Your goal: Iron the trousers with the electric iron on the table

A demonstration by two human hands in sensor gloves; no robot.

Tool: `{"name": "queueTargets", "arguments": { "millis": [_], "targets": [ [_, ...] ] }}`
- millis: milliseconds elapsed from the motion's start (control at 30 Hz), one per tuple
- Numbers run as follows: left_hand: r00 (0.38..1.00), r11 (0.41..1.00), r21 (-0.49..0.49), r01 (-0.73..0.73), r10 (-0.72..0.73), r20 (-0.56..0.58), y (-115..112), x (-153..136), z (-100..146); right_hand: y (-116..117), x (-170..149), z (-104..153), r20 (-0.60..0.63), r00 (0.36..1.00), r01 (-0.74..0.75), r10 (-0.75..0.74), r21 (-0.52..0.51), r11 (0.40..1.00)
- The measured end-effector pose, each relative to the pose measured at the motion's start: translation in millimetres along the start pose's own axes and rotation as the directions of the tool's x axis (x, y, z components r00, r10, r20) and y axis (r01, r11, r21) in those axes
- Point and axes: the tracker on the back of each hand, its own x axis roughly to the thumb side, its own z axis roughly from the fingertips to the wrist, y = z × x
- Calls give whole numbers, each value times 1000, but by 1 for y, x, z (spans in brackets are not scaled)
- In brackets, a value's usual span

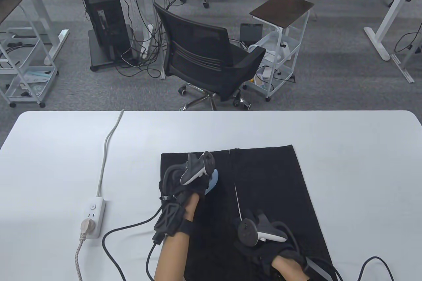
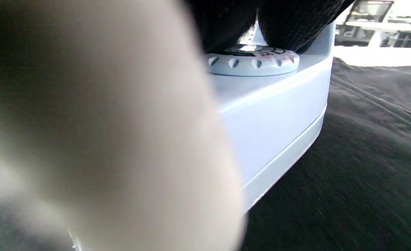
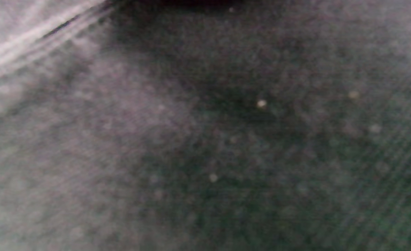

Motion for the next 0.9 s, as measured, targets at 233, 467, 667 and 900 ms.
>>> {"name": "queueTargets", "arguments": {
  "millis": [233, 467, 667, 900],
  "targets": [
    [999, 999, -32, -42, 42, -7, 4, -8, -16, 0, 0, 0, 4, 1000, 6, -6, 0, 1000],
    [995, 1000, -24, 11, -9, 97, -5, -2, 15, 0, -1, 0, 15, 1000, 7, -7, 0, 1000],
    [984, 999, -25, 34, -29, 176, -17, -1, 59, 0, -2, 0, 15, 1000, 9, -9, -3, 1000],
    [957, 997, -14, 77, -70, 281, -33, 6, 118, 0, -4, 2, 5, 1000, 6, -6, -4, 1000]
  ]
}}
